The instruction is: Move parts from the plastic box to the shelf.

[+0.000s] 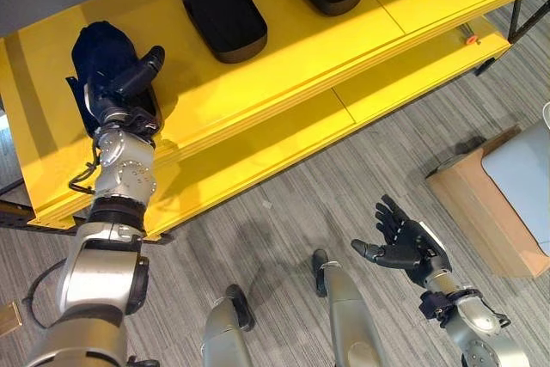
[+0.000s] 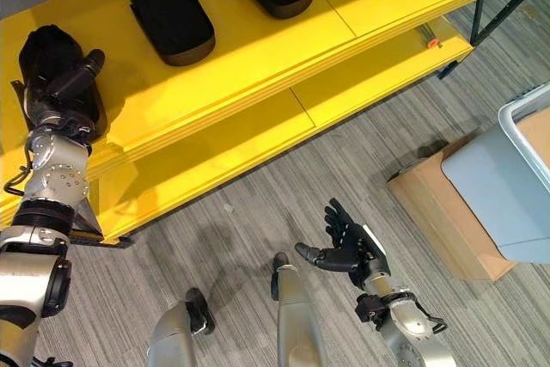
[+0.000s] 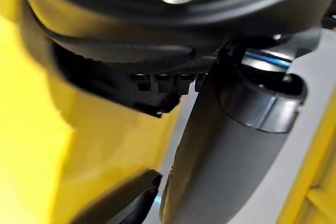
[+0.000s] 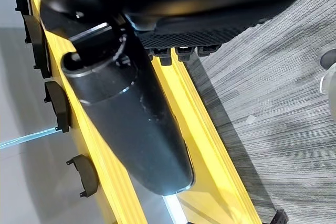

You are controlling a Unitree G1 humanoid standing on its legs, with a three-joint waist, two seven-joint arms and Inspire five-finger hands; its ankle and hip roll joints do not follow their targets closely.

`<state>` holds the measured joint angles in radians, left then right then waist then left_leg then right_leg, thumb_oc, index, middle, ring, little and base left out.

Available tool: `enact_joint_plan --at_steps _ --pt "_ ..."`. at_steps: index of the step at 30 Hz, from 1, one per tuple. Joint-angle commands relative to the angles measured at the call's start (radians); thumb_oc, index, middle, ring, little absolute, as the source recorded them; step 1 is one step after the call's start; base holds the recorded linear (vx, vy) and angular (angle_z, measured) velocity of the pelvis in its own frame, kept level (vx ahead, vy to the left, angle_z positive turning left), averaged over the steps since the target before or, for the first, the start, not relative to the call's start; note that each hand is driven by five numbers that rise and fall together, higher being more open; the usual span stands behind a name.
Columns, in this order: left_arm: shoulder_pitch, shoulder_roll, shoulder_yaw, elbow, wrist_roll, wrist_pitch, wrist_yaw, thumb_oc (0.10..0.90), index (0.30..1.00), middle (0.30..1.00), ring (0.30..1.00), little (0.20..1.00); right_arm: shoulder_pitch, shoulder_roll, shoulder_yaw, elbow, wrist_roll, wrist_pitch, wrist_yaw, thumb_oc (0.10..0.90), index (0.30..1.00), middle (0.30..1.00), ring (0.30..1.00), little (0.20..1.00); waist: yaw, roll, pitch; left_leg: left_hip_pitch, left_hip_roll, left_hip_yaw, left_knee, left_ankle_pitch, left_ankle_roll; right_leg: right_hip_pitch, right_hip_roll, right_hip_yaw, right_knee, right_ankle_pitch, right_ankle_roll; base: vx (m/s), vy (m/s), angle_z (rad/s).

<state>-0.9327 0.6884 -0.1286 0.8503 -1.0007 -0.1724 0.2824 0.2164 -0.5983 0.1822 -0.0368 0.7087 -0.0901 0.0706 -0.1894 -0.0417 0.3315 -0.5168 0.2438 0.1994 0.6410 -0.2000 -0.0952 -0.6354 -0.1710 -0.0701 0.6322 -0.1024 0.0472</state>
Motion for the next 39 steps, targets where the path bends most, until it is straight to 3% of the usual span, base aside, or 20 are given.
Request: enact_joint_plan --at_steps 1,3,8,20,24,28,32,39 --pt "-0.113 0.153 -0.040 -0.065 0.189 -0.085 0.005 0.900 1.000 1.000 1.000 1.000 0.005 -0.061 -0.040 -0.085 -0.006 -0.088 0.043 0.900 1.000 1.000 1.000 1.000 -0.004 0.030 -0.085 0.022 0.032 -0.076 -0.074 0.048 -0.020 0.095 -0.051 0.039 -0.077 -0.045 0.084 -0.01 -0.007 0.05" --pt "-0.150 0.206 -0.100 -0.067 0.315 -0.072 0.015 0.900 1.000 1.000 1.000 1.000 0.005 -0.064 -0.038 -0.078 -0.011 -0.088 0.057 0.900 1.000 1.000 1.000 1.000 -0.002 0.036 -0.084 0.024 0.030 -0.079 -0.074 0.050 -0.018 0.103 -0.055 0.035 -0.077 -0.043 0.086 -0.02 -0.010 0.10" --pt "-0.170 0.274 -0.167 -0.117 0.471 -0.070 0.029 0.900 1.000 1.000 1.000 1.000 0.011 -0.068 -0.043 -0.073 -0.009 -0.093 0.082 0.900 1.000 1.000 1.000 1.000 0.007 0.041 -0.082 0.031 0.026 -0.081 -0.081 0.055 -0.017 0.114 -0.060 0.029 -0.080 -0.043 0.090 -0.01 -0.003 0.07" --pt "-0.112 0.422 -0.252 -0.298 0.842 -0.044 0.033 0.900 1.000 1.000 1.000 1.000 0.041 -0.066 -0.076 -0.067 -0.007 -0.099 0.122 0.900 1.000 1.000 1.000 1.000 0.021 0.048 -0.084 0.050 0.022 -0.086 -0.094 0.061 -0.018 0.138 -0.064 0.020 -0.090 -0.043 0.095 -0.01 -0.005 0.05" --pt "0.038 0.447 -0.181 -0.443 0.938 -0.050 0.024 0.900 1.000 1.000 1.000 1.000 0.061 -0.057 -0.093 -0.072 -0.002 -0.100 0.132 0.900 1.000 1.000 1.000 1.000 0.033 0.044 -0.081 0.048 0.022 -0.087 -0.095 0.062 -0.017 0.134 -0.065 0.018 -0.086 -0.044 0.092 -0.01 -0.002 0.03" --pt "0.153 0.433 -0.101 -0.524 0.940 -0.058 0.010 0.900 1.000 1.000 1.000 1.000 0.072 -0.056 -0.107 -0.080 -0.004 -0.099 0.133 0.900 1.000 1.000 1.000 1.000 0.036 0.045 -0.079 0.045 0.022 -0.088 -0.095 0.062 -0.016 0.130 -0.064 0.018 -0.082 -0.046 0.090 0.00 0.000 0.00" --pt "0.314 0.398 0.010 -0.601 0.951 -0.058 -0.006 0.900 1.000 1.000 1.000 1.000 0.078 -0.048 -0.130 -0.085 -0.012 -0.100 0.127 0.900 1.000 1.000 1.000 1.000 0.045 0.043 -0.074 0.043 0.023 -0.089 -0.094 0.062 -0.015 0.126 -0.064 0.017 -0.076 -0.048 0.086 0.00 -0.003 -0.01" --pt "0.461 0.350 0.101 -0.667 0.958 -0.068 -0.017 0.900 1.000 1.000 1.000 1.000 0.075 -0.046 -0.139 -0.091 -0.013 -0.102 0.123 0.900 1.000 1.000 1.000 1.000 0.050 0.043 -0.069 0.037 0.025 -0.090 -0.092 0.064 -0.015 0.119 -0.059 0.019 -0.072 -0.048 0.081 0.00 0.000 0.00"
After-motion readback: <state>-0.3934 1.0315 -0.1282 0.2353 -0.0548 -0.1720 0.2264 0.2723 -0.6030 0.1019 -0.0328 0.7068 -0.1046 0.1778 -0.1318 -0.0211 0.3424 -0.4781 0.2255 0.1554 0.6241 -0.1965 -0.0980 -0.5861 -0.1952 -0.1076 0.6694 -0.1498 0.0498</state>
